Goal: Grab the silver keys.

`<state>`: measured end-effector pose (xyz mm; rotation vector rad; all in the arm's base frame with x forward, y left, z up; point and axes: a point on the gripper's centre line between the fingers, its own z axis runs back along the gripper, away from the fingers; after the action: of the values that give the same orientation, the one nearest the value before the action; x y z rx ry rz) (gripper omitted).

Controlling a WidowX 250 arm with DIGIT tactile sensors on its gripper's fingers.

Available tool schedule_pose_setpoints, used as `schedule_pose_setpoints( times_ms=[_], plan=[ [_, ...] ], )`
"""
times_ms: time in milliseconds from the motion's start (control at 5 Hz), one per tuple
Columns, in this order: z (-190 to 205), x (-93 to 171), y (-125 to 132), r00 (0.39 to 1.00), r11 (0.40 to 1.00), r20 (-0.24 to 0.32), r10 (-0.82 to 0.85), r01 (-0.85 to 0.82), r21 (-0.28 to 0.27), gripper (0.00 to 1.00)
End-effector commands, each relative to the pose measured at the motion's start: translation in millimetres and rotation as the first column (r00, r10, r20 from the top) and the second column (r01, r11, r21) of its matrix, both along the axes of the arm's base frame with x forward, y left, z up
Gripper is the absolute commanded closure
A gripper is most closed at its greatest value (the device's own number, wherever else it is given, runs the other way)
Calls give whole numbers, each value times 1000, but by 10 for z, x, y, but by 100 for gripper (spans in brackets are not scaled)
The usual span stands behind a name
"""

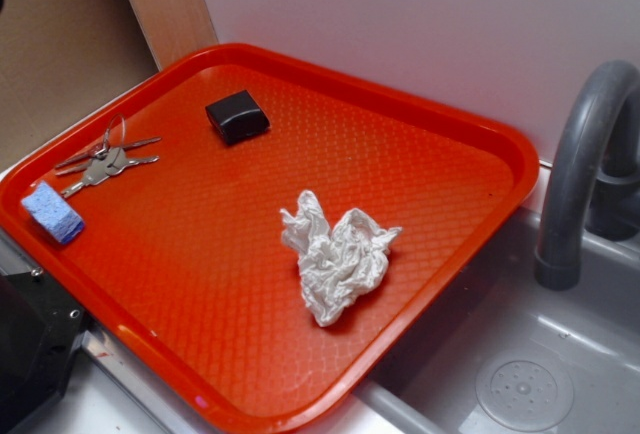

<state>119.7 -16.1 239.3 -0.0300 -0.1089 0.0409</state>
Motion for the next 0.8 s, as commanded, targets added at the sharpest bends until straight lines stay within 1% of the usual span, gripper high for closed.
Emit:
schedule_pose_setpoints(
  times_ms=[0, 200, 400, 600],
  plan=[
    [-297, 1006, 240, 994, 997, 104, -31, 24, 68, 0],
    [-418, 1352, 613, 993, 995, 75, -92, 89, 48, 0],
    [-531, 1344, 1115, 997, 996, 3, -83, 83, 45, 0],
    [-493, 1030, 1616, 998, 999, -52, -40, 42, 30, 0]
  ],
)
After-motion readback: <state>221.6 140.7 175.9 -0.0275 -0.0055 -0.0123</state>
